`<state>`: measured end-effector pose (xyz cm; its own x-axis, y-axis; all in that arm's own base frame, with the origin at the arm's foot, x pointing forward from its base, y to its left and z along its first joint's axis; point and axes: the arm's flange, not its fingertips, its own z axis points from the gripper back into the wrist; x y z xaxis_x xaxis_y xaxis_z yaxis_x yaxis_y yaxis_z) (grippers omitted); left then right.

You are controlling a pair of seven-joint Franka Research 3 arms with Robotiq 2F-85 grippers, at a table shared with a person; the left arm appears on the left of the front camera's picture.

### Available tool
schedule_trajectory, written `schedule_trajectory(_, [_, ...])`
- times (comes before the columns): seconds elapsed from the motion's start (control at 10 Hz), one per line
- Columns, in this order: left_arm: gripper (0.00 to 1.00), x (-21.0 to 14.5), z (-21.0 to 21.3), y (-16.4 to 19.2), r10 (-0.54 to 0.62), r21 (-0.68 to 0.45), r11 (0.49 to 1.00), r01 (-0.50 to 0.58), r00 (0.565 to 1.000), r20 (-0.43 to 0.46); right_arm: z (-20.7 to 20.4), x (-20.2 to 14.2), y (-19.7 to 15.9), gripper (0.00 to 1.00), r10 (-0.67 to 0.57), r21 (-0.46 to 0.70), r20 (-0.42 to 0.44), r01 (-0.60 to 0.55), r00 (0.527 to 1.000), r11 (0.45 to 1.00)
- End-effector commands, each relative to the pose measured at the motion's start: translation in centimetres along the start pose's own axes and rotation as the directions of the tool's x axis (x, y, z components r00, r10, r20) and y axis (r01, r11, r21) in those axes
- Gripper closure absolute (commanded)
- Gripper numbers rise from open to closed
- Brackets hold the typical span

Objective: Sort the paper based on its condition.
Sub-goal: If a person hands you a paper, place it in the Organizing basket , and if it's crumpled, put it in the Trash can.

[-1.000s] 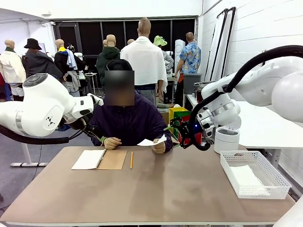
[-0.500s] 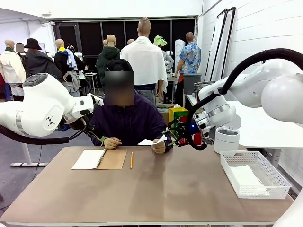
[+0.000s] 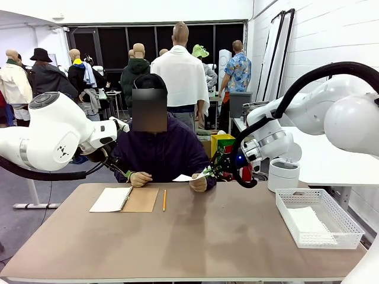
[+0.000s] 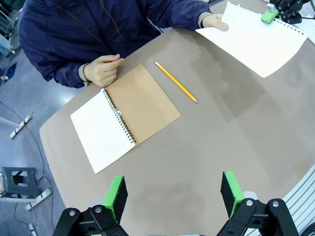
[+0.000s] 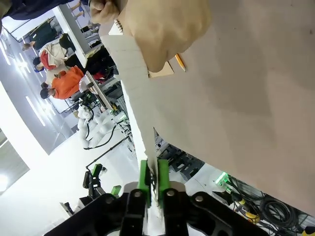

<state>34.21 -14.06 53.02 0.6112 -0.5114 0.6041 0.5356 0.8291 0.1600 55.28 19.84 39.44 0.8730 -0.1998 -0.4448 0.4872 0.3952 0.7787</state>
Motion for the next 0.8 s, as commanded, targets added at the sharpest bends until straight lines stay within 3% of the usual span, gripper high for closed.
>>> schedule_trajectory(0.0, [0.0, -0.1, 0.0, 0.1, 0.001, 0.001, 1.0, -0.001, 1.0, -0.001, -0.3, 0.5, 0.7, 1.0, -0.011, 0.021, -0.015, 0.011, 1.0, 1.0])
schedule_trajectory(0.3, [0.0, -0.1, 0.0, 0.1, 0.001, 0.001, 1.0, -0.001, 1.0, -0.001, 0.1, -0.7, 0.8, 1.0, 0.004, 0.009, -0.035, -0.004, 0.999, 1.0])
schedule_trajectory(0.6, [0.0, -0.1, 0.0, 0.1, 0.001, 0.001, 1.0, -0.001, 1.0, -0.001, 3.3, -3.5, 2.1, 1.0, 0.114, -0.006, -0.038, -0.114, 0.993, 0.993])
schedule_trajectory(0.7, [0.0, -0.1, 0.0, 0.1, 0.001, 0.001, 1.0, -0.001, 1.0, -0.001, 5.1, -4.5, 2.2, 1.0, 0.209, -0.036, -0.05, -0.21, 0.977, 0.977])
